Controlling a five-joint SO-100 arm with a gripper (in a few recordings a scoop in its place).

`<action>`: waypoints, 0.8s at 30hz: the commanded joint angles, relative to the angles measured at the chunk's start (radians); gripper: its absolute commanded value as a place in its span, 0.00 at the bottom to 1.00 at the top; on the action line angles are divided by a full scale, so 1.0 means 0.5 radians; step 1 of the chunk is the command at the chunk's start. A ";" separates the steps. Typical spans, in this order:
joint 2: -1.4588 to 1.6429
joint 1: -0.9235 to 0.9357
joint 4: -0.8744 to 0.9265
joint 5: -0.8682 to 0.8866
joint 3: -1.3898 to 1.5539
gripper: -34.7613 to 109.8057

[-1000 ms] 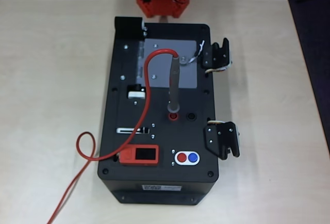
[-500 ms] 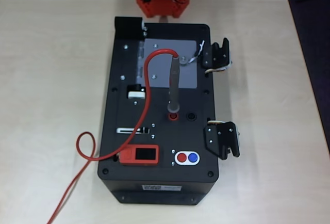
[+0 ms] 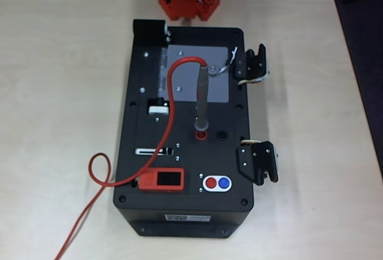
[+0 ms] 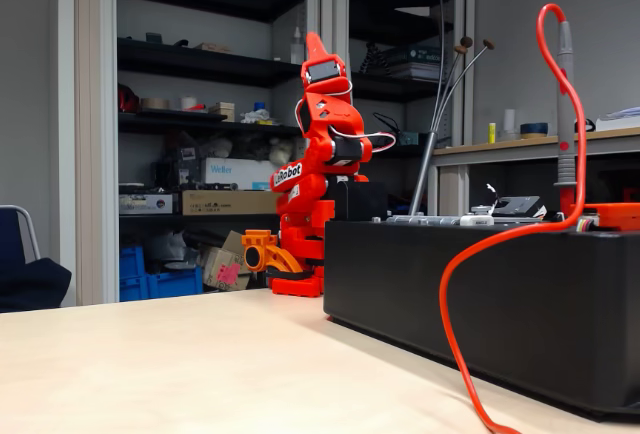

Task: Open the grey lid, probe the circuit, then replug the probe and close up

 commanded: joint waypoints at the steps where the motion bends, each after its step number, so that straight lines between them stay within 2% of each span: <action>1: 0.006 0.150 0.190 0.055 0.006 0.24; 9: 0.012 0.114 0.804 0.061 -0.071 0.24; 18: 0.018 -0.129 2.148 0.061 -0.724 0.24; 24: 0.015 -0.175 2.798 0.061 -0.997 0.24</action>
